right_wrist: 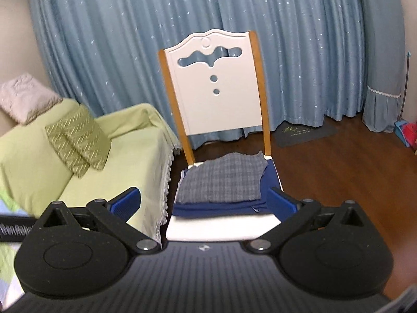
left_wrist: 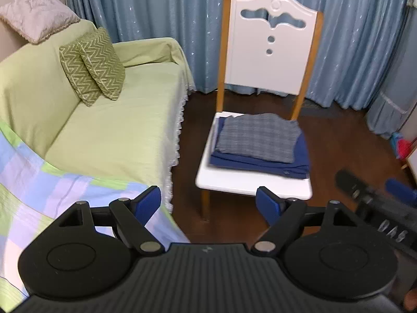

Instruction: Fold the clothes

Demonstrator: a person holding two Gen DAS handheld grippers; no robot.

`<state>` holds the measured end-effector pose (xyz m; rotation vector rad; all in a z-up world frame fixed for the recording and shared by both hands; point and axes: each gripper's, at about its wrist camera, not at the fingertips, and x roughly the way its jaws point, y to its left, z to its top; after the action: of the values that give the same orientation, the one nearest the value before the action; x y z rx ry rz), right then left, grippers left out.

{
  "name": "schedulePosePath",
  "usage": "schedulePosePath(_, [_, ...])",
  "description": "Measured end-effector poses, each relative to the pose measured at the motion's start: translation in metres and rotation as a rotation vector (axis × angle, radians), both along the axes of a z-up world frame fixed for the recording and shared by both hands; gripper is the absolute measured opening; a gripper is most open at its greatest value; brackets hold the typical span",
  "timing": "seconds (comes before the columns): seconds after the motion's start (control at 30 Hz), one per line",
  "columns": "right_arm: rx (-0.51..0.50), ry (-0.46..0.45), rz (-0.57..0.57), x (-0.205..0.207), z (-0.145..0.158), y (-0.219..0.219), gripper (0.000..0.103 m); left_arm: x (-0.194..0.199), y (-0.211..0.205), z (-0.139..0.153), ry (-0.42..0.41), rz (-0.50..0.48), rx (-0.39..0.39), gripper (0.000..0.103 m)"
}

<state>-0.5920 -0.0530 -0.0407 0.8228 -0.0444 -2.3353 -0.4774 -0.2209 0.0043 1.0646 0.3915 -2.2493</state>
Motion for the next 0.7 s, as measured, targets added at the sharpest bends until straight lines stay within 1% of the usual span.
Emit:
schedulePosePath(0.07, [0.006, -0.002, -0.004, 0.001, 0.005, 0.003, 0.102, 0.004, 0.006, 0.008, 0.013, -0.01, 0.0, 0.082])
schedulePosePath(0.17, [0.015, -0.005, -0.009, 0.002, 0.014, 0.007, 0.102, 0.008, 0.017, 0.016, 0.019, -0.011, -0.033, 0.082])
schedulePosePath(0.27, [0.024, -0.009, -0.015, 0.003, 0.022, 0.012, 0.102, 0.01, 0.025, 0.021, 0.019, -0.024, -0.043, 0.082])
schedulePosePath(0.5, [0.046, -0.016, -0.028, 0.006, 0.041, 0.022, 0.102, 0.004, 0.036, 0.029, -0.015, -0.033, -0.022, 0.082])
schedulePosePath(0.6, [0.055, -0.019, -0.034, 0.008, 0.049, 0.026, 0.102, -0.005, 0.032, 0.029, -0.005, -0.028, -0.005, 0.082])
schedulePosePath(0.63, [0.056, -0.019, -0.034, 0.007, 0.048, 0.026, 0.102, -0.009, 0.03, 0.028, -0.001, -0.025, -0.004, 0.082])
schedulePosePath(0.7, [0.055, 0.0, -0.014, -0.008, 0.045, 0.018, 0.102, -0.018, 0.026, 0.026, 0.002, -0.014, -0.001, 0.082])
